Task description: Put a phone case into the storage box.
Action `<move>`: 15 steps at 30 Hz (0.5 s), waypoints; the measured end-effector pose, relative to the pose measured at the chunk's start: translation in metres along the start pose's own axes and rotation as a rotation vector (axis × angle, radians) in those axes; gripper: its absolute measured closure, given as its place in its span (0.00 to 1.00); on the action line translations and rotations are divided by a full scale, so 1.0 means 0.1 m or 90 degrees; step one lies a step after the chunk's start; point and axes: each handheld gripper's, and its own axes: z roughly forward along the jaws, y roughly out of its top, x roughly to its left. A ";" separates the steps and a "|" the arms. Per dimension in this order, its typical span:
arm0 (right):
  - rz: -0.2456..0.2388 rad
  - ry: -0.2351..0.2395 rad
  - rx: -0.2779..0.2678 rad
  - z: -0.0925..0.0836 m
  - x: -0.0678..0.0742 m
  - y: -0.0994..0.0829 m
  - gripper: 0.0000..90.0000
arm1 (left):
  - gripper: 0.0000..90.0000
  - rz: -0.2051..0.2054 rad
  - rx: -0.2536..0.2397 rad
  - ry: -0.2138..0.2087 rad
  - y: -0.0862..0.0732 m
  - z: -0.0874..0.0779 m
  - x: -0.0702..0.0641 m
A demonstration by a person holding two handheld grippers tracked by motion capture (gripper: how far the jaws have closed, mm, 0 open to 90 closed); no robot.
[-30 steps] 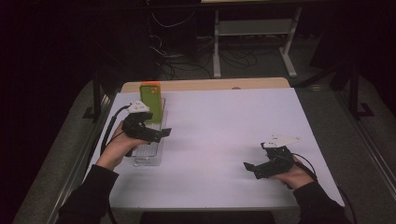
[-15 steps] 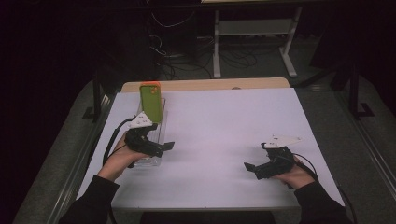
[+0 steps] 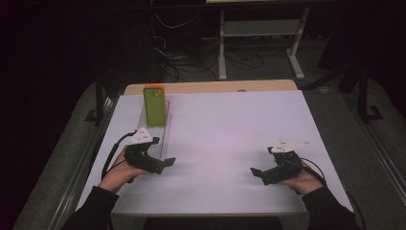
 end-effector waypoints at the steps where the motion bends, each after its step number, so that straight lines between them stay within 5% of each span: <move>1: 0.001 0.001 0.000 0.00 0.00 0.00 0.00 | 0.00 -0.001 0.002 0.000 -0.02 0.00 0.00; 15: 0.000 0.005 -0.011 -0.04 0.01 0.03 0.00 | 0.00 -0.003 0.003 0.001 -0.18 -0.04 -0.03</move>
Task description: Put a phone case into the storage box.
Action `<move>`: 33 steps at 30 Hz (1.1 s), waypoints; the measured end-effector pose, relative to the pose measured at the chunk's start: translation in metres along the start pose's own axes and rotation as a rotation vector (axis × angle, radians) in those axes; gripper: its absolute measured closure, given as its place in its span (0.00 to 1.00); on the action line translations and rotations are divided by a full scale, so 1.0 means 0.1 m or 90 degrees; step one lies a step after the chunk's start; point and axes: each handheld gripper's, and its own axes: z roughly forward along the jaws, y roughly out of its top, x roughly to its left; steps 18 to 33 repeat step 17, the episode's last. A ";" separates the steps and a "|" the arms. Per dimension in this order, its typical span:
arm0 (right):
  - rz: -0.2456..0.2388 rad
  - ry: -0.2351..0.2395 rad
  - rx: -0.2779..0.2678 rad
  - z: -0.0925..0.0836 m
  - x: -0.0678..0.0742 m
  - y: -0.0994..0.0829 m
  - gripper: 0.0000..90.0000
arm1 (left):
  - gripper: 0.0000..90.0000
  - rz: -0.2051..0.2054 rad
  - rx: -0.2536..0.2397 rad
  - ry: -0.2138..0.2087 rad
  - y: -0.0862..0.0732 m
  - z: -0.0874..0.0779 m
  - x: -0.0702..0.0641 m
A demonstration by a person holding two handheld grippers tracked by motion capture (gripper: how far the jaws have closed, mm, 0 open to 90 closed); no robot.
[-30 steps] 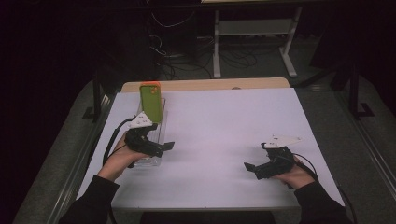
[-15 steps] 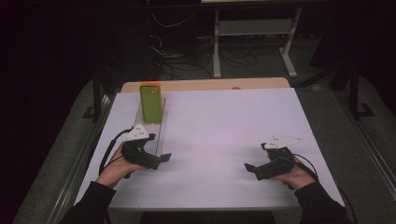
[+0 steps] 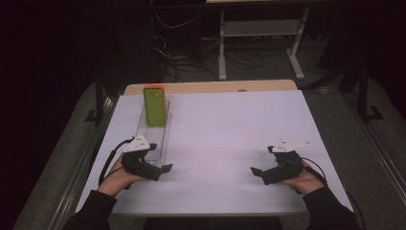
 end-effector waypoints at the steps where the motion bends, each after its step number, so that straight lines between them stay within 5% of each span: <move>1: -0.001 0.000 -0.002 0.00 0.00 0.00 0.00 | 0.00 -0.001 -0.002 -0.001 0.00 0.00 0.00; 33: -0.002 0.000 -0.016 -0.05 0.00 0.03 0.00 | 0.00 0.001 -0.006 -0.001 -0.01 0.01 0.00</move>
